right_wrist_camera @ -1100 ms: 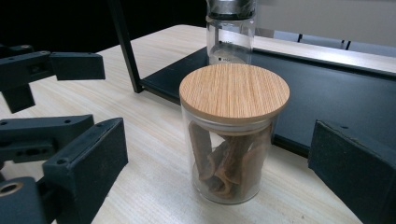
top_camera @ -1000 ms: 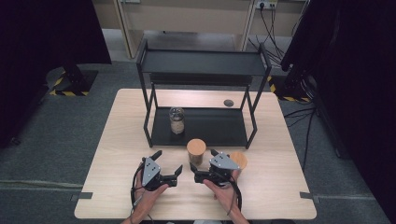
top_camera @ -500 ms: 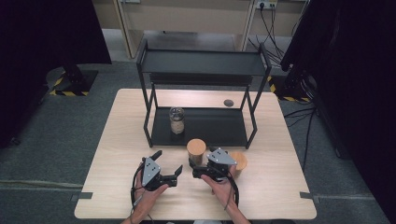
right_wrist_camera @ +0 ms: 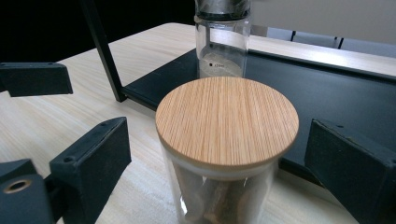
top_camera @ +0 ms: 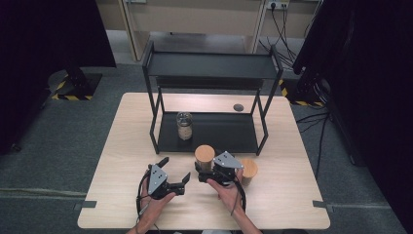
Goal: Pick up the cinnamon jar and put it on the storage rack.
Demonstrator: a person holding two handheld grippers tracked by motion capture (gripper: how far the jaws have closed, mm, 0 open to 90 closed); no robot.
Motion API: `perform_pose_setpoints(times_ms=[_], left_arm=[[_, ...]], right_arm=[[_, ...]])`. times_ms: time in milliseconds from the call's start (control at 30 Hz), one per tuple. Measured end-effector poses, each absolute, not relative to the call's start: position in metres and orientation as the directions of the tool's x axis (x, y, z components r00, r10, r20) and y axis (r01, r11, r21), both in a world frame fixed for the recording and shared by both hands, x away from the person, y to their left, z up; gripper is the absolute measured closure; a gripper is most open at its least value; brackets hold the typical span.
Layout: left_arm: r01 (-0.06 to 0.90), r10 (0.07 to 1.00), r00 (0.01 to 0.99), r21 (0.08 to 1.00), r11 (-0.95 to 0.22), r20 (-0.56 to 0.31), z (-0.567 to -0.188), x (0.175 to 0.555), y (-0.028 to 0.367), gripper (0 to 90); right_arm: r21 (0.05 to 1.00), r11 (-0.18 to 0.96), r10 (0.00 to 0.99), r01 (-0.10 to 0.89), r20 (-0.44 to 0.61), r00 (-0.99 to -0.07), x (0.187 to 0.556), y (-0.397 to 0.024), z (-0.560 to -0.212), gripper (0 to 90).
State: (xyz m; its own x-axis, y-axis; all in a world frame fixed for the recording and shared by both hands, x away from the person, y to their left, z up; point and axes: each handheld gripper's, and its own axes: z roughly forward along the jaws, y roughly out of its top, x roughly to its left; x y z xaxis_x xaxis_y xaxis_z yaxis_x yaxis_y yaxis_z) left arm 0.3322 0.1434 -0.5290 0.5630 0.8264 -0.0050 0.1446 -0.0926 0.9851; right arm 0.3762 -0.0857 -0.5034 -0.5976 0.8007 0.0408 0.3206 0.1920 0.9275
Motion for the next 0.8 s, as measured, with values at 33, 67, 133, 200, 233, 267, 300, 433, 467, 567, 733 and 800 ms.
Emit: perform_pose_setpoints(times_ms=[33,67,133,200,233,267,300,433,467,567,733,800], left_arm=[[0.144,0.826,0.563,0.985,-0.093,-0.005,-0.529,0.332,0.143,2.4],[0.144,0.826,0.563,0.985,-0.093,-0.004,-0.529,0.332,0.143,2.4],[0.144,0.826,0.563,0.985,-0.092,-0.005,-0.529,0.332,0.143,2.4],[0.145,0.826,0.564,0.985,-0.093,-0.005,-0.529,0.332,0.144,2.4],[0.145,0.826,0.564,0.985,-0.093,-0.006,-0.529,0.332,0.144,2.4],[0.145,0.826,0.564,0.985,-0.093,-0.005,-0.529,0.332,0.144,2.4],[0.145,0.826,0.564,0.985,-0.093,-0.005,-0.529,0.332,0.144,2.4],[0.145,0.826,0.564,0.985,-0.092,-0.006,-0.529,0.332,0.144,2.4],[0.144,0.826,0.564,0.985,-0.091,-0.006,-0.529,0.332,0.144,2.4],[0.144,0.826,0.564,0.985,-0.091,-0.006,-0.529,0.332,0.144,2.4],[0.144,0.826,0.564,0.985,-0.091,-0.006,-0.529,0.332,0.144,2.4],[0.144,0.826,0.564,0.985,-0.091,-0.006,-0.529,0.332,0.144,2.4]], right_arm=[[0.927,0.195,0.802,0.321,0.037,-0.596,0.377,-0.085,-0.504,8.1],[0.926,0.197,0.802,0.322,0.036,-0.596,0.378,-0.084,-0.504,8.2],[0.923,0.197,0.805,0.332,0.041,-0.592,0.38,-0.083,-0.505,8.5],[0.919,0.201,0.805,0.339,0.043,-0.592,0.382,-0.082,-0.507,9.1],[0.918,0.205,0.806,0.34,0.039,-0.591,0.382,-0.082,-0.507,9.2],[0.917,0.206,0.807,0.342,0.038,-0.589,0.383,-0.081,-0.508,9.5],[0.916,0.209,0.807,0.342,0.036,-0.589,0.384,-0.081,-0.509,10.4],[0.913,0.218,0.808,0.346,0.03,-0.589,0.387,-0.079,-0.511,12.9],[0.912,0.221,0.808,0.346,0.027,-0.589,0.387,-0.078,-0.512,13.6],[0.91,0.224,0.81,0.349,0.025,-0.586,0.389,-0.078,-0.512,15.9],[0.905,0.229,0.808,0.359,0.029,-0.589,0.392,-0.077,-0.514,20.2],[0.903,0.23,0.806,0.363,0.033,-0.591,0.393,-0.078,-0.515,21.9]])
